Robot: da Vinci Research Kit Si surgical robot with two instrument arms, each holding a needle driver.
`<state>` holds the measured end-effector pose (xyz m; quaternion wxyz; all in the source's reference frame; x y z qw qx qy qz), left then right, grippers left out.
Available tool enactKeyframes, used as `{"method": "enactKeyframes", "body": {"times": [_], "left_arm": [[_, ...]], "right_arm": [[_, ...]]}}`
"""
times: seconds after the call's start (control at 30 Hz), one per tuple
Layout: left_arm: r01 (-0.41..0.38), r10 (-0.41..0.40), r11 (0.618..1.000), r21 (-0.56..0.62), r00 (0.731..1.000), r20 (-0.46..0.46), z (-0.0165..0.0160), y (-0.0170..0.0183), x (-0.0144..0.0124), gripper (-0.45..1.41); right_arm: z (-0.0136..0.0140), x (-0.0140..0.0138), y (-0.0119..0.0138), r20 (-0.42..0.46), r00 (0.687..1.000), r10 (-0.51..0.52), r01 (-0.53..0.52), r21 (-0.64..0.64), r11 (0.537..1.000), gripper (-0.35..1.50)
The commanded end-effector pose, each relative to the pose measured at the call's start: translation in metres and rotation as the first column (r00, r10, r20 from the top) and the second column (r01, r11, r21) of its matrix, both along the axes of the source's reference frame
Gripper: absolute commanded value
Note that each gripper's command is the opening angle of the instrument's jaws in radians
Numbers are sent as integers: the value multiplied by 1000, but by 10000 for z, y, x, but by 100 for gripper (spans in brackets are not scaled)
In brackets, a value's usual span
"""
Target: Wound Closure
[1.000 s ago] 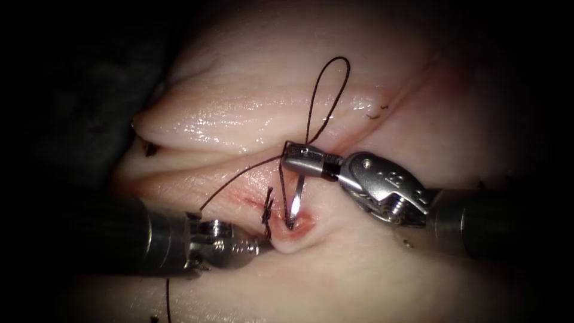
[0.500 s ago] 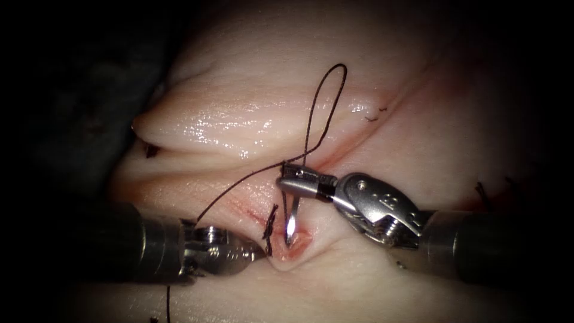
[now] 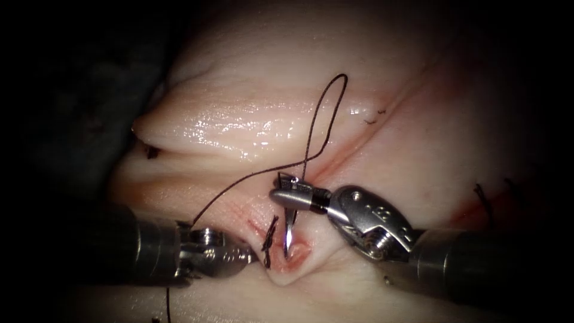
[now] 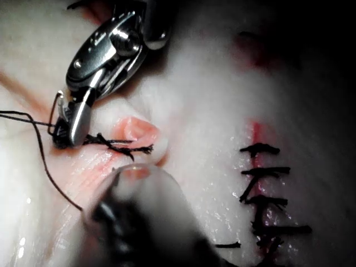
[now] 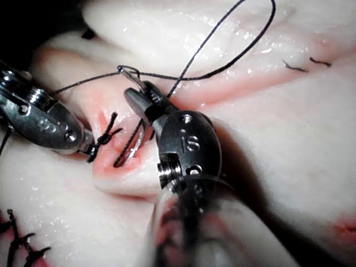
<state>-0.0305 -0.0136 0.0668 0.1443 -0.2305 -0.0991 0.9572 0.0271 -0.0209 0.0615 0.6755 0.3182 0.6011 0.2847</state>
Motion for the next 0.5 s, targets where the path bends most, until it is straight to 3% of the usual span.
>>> {"method": "enactKeyframes", "body": {"times": [0.03,0.3,0.5], "left_arm": [[-1,1,1000,0,1000,1,5,-4,-4,-30],[-3,3,1000,1,1000,2,5,-4,-2,-30],[-4,4,1000,3,1000,5,5,-3,-2,-30]], "right_arm": [[3,9,-8,-5,1000,-12,12,27,1000,-35],[-3,10,-21,-26,999,-37,41,166,985,-35],[-9,9,-23,-6,1000,-22,23,318,948,-35]]}}
